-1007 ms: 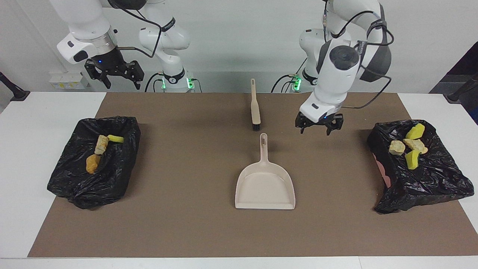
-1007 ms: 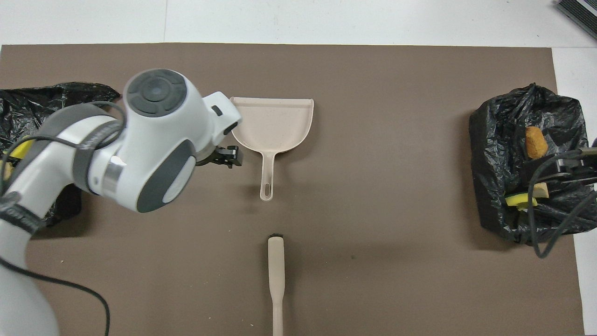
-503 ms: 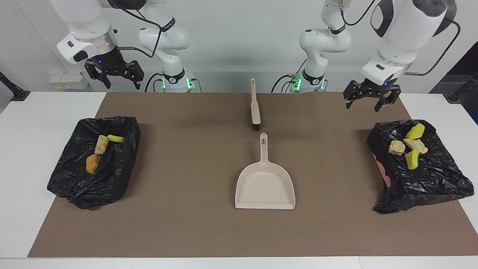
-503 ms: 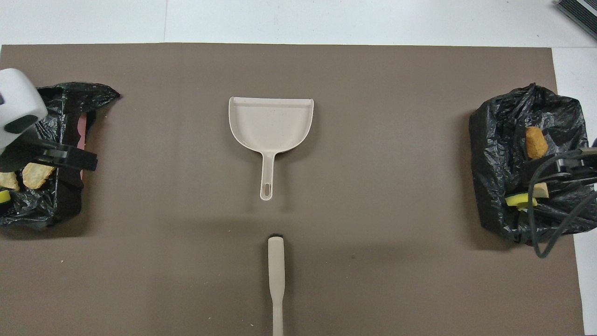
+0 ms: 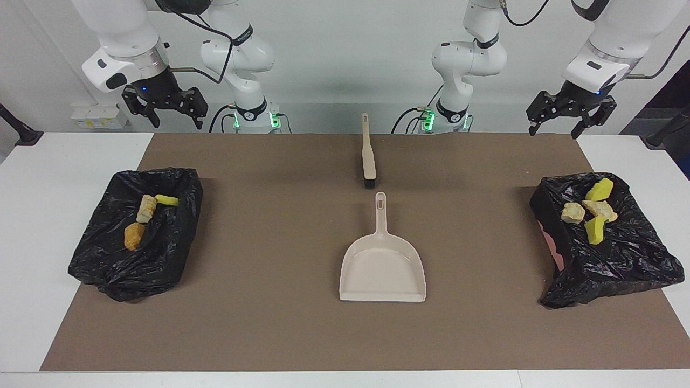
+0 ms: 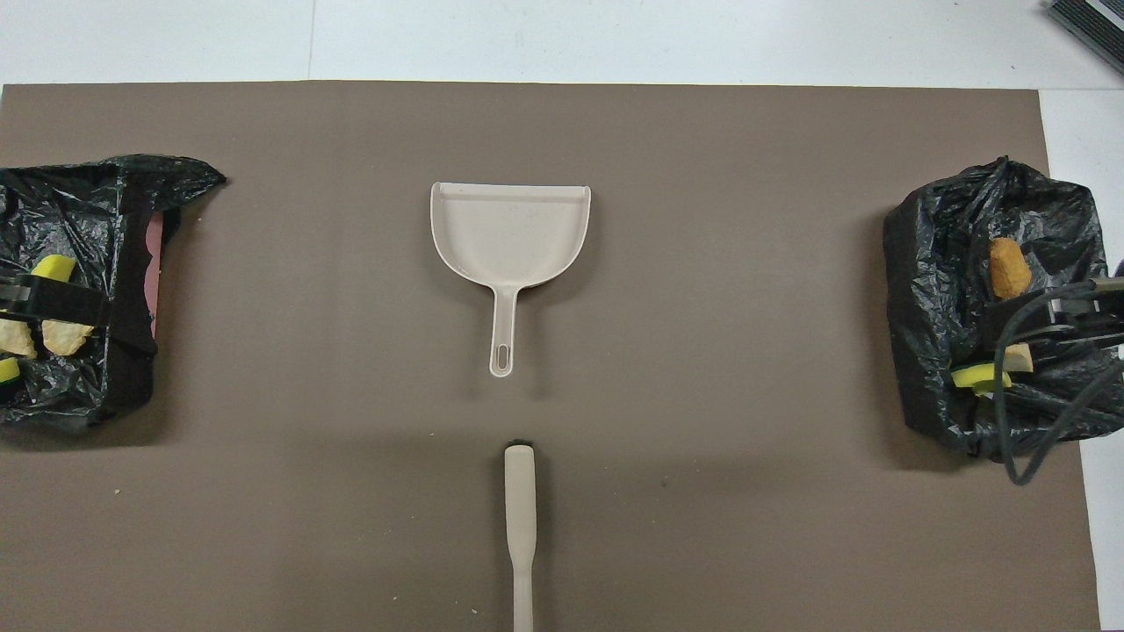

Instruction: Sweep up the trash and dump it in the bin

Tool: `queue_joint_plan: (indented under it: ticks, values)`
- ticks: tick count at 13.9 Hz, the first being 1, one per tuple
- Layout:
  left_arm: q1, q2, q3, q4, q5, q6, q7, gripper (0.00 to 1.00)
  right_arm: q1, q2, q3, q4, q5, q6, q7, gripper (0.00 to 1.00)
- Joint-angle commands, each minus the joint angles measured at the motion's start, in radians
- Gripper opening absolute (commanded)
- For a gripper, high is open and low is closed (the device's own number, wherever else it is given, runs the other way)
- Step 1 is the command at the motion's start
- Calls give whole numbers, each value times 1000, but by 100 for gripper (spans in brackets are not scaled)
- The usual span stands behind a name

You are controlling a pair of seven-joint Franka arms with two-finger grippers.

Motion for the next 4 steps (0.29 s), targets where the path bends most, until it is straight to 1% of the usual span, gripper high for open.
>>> queue_joint_plan:
  ticks: [1, 4]
  values:
    - [25, 49, -2, 91, -26, -56, 15, 100, -9, -21, -2, -21, 19, -7, -27, 100]
    - [25, 42, -5, 88, -19, -40, 32, 100, -9, -21, -2, -21, 19, -7, -27, 100]
